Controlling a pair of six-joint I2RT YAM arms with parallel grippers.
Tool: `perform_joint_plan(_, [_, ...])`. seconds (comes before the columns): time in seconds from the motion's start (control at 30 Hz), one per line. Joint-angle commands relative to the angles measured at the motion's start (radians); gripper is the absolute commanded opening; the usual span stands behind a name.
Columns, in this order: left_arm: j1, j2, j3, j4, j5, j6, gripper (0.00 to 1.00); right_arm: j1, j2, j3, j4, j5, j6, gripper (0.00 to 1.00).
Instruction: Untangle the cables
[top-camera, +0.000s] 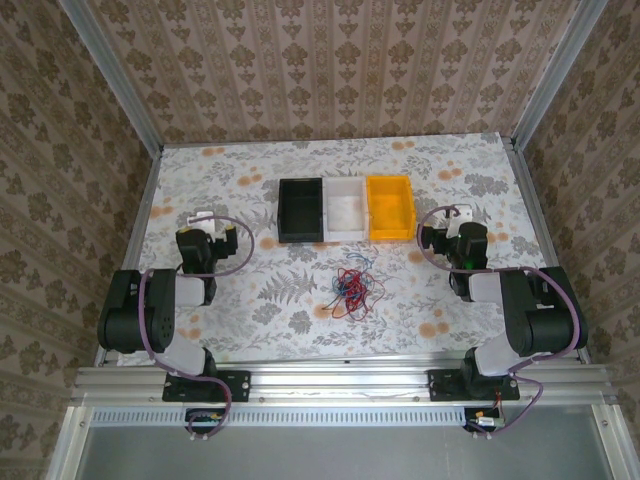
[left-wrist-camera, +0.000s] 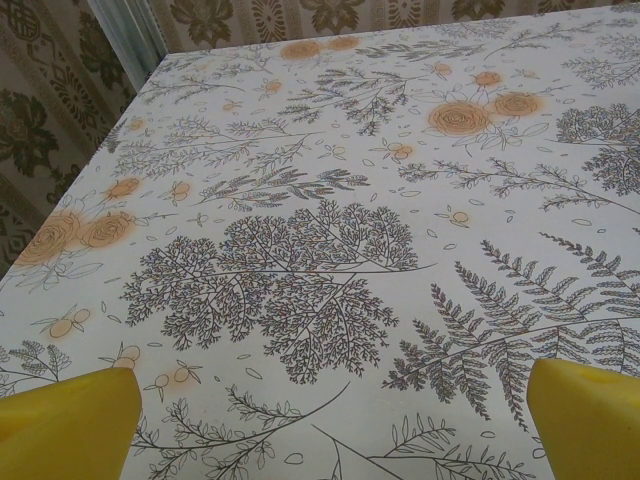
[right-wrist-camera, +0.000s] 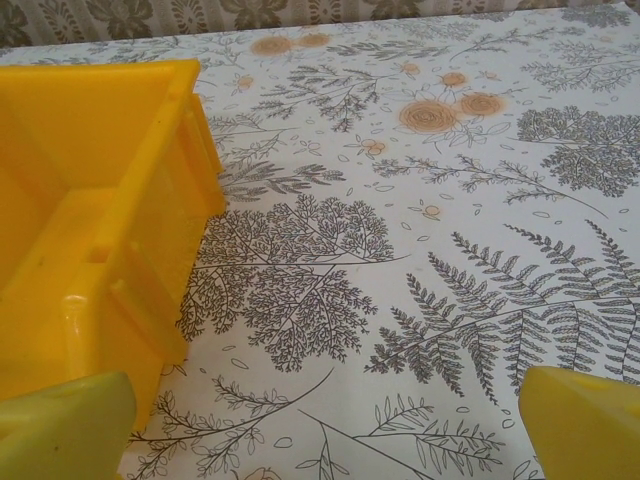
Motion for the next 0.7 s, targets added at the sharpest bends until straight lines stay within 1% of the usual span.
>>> perform_joint_plan(0.0, [0.015,0.008,0.023,0.031,0.003,0.020,1.00,-0.010,0.010,0.021,0.028,-0.004,-0.005,1.00])
perform_joint_plan(0.07, [0.014,0.008,0.023,0.031,0.002,0.021,1.00,-0.019,0.012,0.023,0.026,-0.016,-0.002,1.00])
perform_joint_plan(0.1, [0.013,0.006,0.028,0.022,0.020,0.029,1.00,-0.016,0.010,0.019,0.030,-0.012,-0.006,1.00])
perform_joint_plan(0.13, [0.007,-0.010,0.046,-0.028,0.049,0.045,1.00,-0.007,0.002,0.027,0.021,-0.013,-0.016,1.00])
perform_joint_plan(0.17, [-0.006,-0.041,0.072,-0.101,0.071,0.073,1.00,-0.001,-0.030,0.054,-0.058,-0.026,-0.029,1.00])
perform_joint_plan(0.2, [-0.035,-0.079,0.112,-0.202,0.018,0.090,1.00,0.004,-0.069,0.105,-0.184,-0.052,-0.046,0.94])
perform_joint_plan(0.23, [-0.065,-0.110,0.145,-0.275,-0.037,0.106,1.00,0.012,-0.116,0.170,-0.327,-0.064,-0.055,0.90])
perform_joint_plan(0.27, [-0.101,-0.144,0.178,-0.344,-0.063,0.134,1.00,0.026,-0.156,0.238,-0.468,-0.043,-0.037,0.88])
perform_joint_plan(0.3, [-0.139,-0.170,0.204,-0.388,-0.081,0.166,1.00,0.039,-0.187,0.284,-0.524,-0.043,-0.010,0.88])
perform_joint_plan(0.33, [-0.177,-0.187,0.227,-0.420,-0.113,0.196,1.00,0.062,-0.214,0.299,-0.536,-0.025,-0.002,0.88])
perform_joint_plan(0.37, [-0.229,-0.196,0.252,-0.435,-0.185,0.214,1.00,0.109,-0.243,0.311,-0.540,0.025,-0.009,0.90])
perform_joint_plan(0.4, [-0.284,-0.191,0.278,-0.442,-0.284,0.201,1.00,0.159,-0.262,0.336,-0.576,0.102,0.005,0.95])
perform_joint_plan(0.43, [-0.326,-0.189,0.303,-0.473,-0.323,0.178,1.00,0.197,-0.267,0.379,-0.654,0.129,0.027,0.97])
perform_joint_plan(0.47, [-0.372,-0.186,0.347,-0.555,-0.317,0.148,1.00,0.230,-0.257,0.434,-0.760,0.139,0.070,0.98])
perform_joint_plan(0.5, [-0.402,-0.178,0.398,-0.659,-0.289,0.084,1.00,0.264,-0.244,0.479,-0.850,0.152,0.107,0.99])
perform_joint_plan(0.53, [-0.449,-0.168,0.441,-0.743,-0.233,0.025,1.00,0.303,-0.236,0.502,-0.902,0.164,0.121,1.00])
perform_joint_plan(0.6, [-0.505,-0.144,0.491,-0.832,-0.055,-0.073,1.00,0.398,-0.235,0.514,-0.995,0.196,0.131,0.99])
perform_joint_plan(0.63, [-0.529,-0.134,0.495,-0.843,0.021,-0.099,1.00,0.438,-0.238,0.509,-1.022,0.200,0.123,0.92])
perform_joint_plan(0.67, [-0.553,-0.120,0.502,-0.856,0.104,-0.132,1.00,0.478,-0.245,0.502,-1.056,0.213,0.123,0.82])
